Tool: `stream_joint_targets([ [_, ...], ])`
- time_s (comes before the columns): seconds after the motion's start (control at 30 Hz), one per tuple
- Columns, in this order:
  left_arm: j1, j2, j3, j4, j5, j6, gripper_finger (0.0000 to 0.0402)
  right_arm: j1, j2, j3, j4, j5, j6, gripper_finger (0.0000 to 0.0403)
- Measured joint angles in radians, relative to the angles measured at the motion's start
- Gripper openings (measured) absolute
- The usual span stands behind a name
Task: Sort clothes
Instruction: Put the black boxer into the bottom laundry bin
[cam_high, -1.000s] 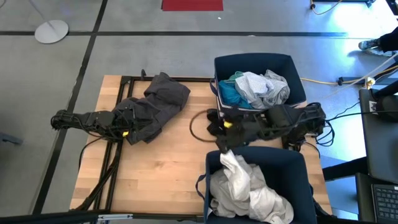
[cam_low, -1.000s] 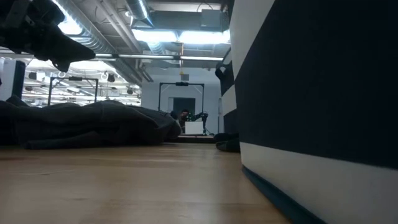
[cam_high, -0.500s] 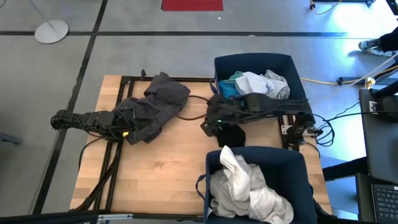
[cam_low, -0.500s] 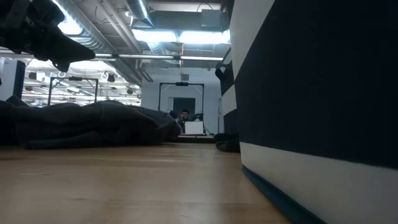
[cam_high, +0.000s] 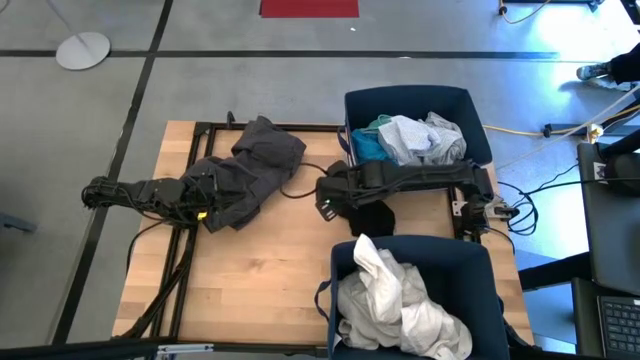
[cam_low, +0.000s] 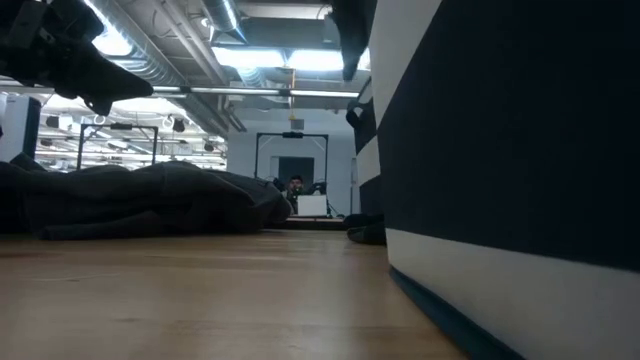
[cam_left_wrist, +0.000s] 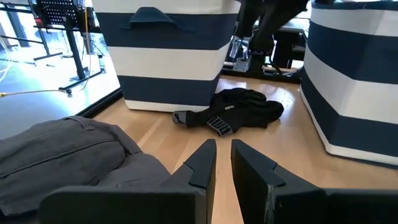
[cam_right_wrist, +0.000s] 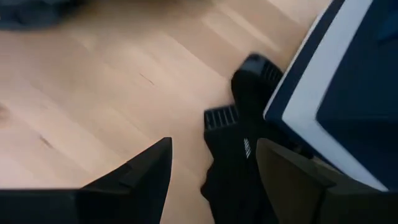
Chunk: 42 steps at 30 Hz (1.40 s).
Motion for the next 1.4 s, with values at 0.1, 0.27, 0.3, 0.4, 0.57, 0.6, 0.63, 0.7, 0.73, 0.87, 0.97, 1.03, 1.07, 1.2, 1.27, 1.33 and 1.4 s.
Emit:
stream_joint_targets([
  [0.1, 0.0, 0.0, 0.0, 0.0, 0.0, -0.001, 0.004, 0.0, 0.006, -0.045, -0.006, -0.006, 0.024, 0.0234],
  [0.27, 0.0, 0.0, 0.0, 0.001, 0.0, -0.001, 0.004, 0.001, 0.005, -0.129, 0.018, -0.015, 0.065, 0.0234],
  [0.3, 0.0, 0.0, 0.0, 0.0, 0.0, -0.002, 0.004, 0.001, 0.006, -0.147, 0.023, -0.016, 0.075, 0.0234],
  [0.4, 0.0, 0.0, 0.0, 0.001, 0.0, -0.004, 0.004, 0.001, 0.005, -0.2, 0.051, -0.021, 0.108, 0.0234],
  [0.57, 0.0, 0.0, 0.0, 0.001, 0.0, -0.004, 0.004, 0.001, 0.004, -0.276, 0.093, -0.037, 0.148, 0.0234],
  [0.6, 0.0, 0.0, 0.0, 0.001, 0.0, -0.004, 0.004, 0.001, 0.005, -0.288, 0.092, -0.042, 0.16, 0.0234],
  [0.63, 0.0, 0.0, 0.0, 0.001, 0.0, -0.004, 0.004, 0.001, 0.005, -0.298, 0.093, -0.042, 0.17, 0.0234],
  [0.7, 0.0, 0.0, 0.0, 0.001, 0.0, -0.004, 0.004, 0.001, 0.004, -0.32, 0.107, -0.042, 0.194, 0.0234],
  [0.73, 0.0, 0.0, 0.0, 0.001, 0.0, -0.004, 0.004, 0.001, 0.004, -0.336, 0.116, -0.042, 0.208, 0.0234],
  [0.87, 0.0, 0.0, 0.0, 0.001, 0.0, -0.004, 0.004, 0.002, 0.004, -0.404, 0.16, -0.042, 0.248, 0.0234],
  [0.97, 0.0, 0.0, 0.0, 0.001, 0.0, -0.004, 0.004, 0.002, 0.004, -0.46, 0.2, -0.042, 0.269, 0.0234],
  [1.03, 0.0, 0.0, 0.0, 0.0, 0.0, -0.004, 0.004, 0.002, 0.004, -0.494, 0.233, -0.038, 0.274, 0.0234],
  [1.07, 0.0, 0.0, 0.0, 0.0, 0.0, -0.004, 0.004, 0.002, 0.004, -0.51, 0.25, -0.028, 0.274, 0.0234],
  [1.2, 0.0, 0.0, 0.0, 0.0, 0.0, -0.004, 0.004, 0.002, 0.004, -0.568, 0.312, 0.054, 0.274, 0.0234],
  [1.27, 0.0, 0.0, 0.0, 0.0, 0.0, -0.004, 0.004, 0.001, 0.004, -0.596, 0.337, 0.082, 0.278, 0.0234],
  [1.33, 0.0, 0.0, 0.0, 0.0, 0.0, -0.004, 0.004, 0.001, 0.004, -0.621, 0.385, 0.095, 0.277, 0.0234],
  [1.4, 0.0, 0.0, 0.0, 0.0, 0.0, -0.004, 0.004, 0.001, 0.004, -0.652, 0.43, 0.102, 0.275, 0.0234],
])
